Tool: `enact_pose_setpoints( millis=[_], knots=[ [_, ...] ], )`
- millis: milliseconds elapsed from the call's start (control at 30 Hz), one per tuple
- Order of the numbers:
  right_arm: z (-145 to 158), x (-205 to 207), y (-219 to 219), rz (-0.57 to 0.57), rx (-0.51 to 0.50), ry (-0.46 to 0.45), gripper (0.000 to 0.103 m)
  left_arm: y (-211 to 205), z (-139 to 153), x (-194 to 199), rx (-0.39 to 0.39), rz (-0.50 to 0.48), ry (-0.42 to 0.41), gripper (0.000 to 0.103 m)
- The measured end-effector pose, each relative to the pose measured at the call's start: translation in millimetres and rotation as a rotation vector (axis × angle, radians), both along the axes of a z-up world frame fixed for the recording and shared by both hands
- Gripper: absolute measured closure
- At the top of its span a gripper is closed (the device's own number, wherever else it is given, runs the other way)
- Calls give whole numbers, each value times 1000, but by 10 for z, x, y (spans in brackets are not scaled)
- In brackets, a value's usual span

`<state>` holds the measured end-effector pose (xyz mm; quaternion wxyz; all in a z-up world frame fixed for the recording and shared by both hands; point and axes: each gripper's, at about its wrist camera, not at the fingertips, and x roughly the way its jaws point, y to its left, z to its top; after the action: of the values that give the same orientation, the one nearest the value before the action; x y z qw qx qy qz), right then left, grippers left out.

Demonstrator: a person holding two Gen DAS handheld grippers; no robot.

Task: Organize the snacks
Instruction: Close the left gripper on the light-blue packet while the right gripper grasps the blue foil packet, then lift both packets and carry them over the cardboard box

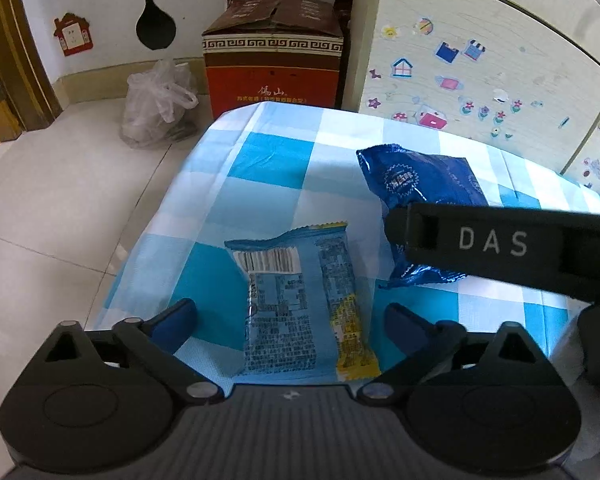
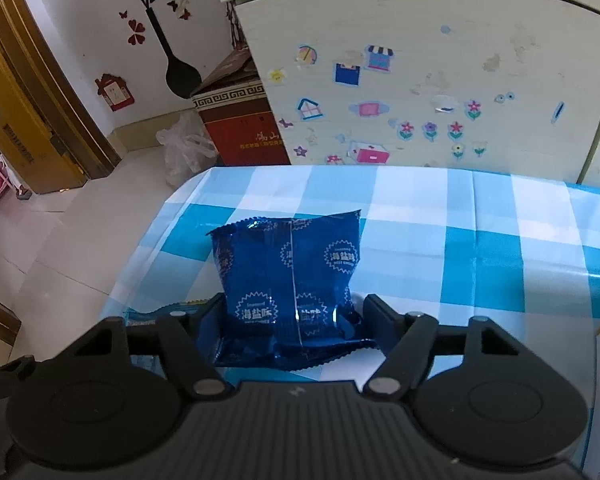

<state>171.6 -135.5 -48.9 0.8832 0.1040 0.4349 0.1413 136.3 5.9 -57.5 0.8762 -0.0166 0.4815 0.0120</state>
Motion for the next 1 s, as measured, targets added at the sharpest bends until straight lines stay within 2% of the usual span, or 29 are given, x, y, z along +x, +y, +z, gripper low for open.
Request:
enact_pose_setpoints(
  millis=[33, 67, 133, 200, 433, 867, 1000],
  knots=[
    [7, -6, -4, 0, -3, 0, 33, -14, 16, 0, -6, -17, -7, 17],
    [13, -12, -9, -1, -4, 1, 33, -35, 36, -3, -6, -30, -15, 21],
    [28, -24, -27, -9, -1, 8, 34, -80, 63, -13, -12, -67, -22, 41],
    [50, -45, -57, -22, 3, 12, 34, -114, 81, -17, -19, -80, -19, 47],
    [204, -189, -245, -79, 10, 15, 34, -107, 118, -65, -19, -71, -13, 48],
    [531, -759, -523, -121, 26, 11, 34, 231, 420, -447, -180, 34, -45, 48],
    [626, -961, -517, -108, 31, -3, 34, 263, 497, -656, -198, 41, -65, 48]
  ],
)
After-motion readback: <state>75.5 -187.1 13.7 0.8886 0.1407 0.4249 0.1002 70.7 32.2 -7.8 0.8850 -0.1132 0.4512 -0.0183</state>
